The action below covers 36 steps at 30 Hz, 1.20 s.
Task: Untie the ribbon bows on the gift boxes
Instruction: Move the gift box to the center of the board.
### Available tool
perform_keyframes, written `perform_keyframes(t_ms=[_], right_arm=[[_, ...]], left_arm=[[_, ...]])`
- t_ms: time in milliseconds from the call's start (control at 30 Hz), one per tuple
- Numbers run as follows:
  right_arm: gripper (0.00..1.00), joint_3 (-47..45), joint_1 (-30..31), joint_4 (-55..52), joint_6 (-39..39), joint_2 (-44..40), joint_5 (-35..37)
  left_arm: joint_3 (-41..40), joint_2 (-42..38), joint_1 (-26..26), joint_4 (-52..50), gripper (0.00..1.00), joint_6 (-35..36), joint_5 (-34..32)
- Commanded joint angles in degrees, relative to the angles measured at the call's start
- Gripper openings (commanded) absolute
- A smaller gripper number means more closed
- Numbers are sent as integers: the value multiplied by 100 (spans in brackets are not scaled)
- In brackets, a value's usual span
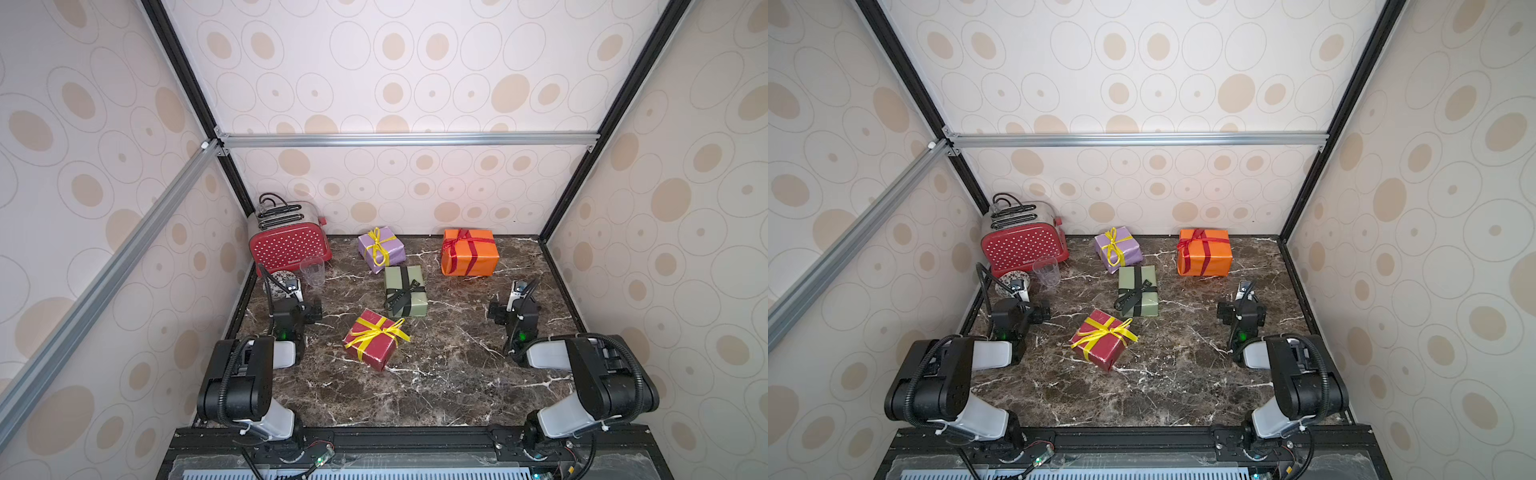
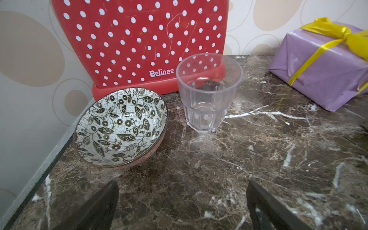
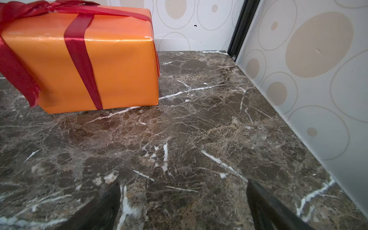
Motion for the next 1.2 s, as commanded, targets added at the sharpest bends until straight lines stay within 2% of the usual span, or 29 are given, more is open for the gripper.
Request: perform_keyframes(t_ms=[0, 1067, 1167], right_arm=[[100, 29, 17, -5, -42, 3, 54], [100, 24, 15, -2, -42, -1, 55], [100, 21, 29, 80, -137, -79, -50]], left_arm=[[86, -15, -14, 27, 99, 131, 51], [62, -21, -16, 60, 99, 101, 37], [-52, -400, -12, 31, 99, 9, -138]])
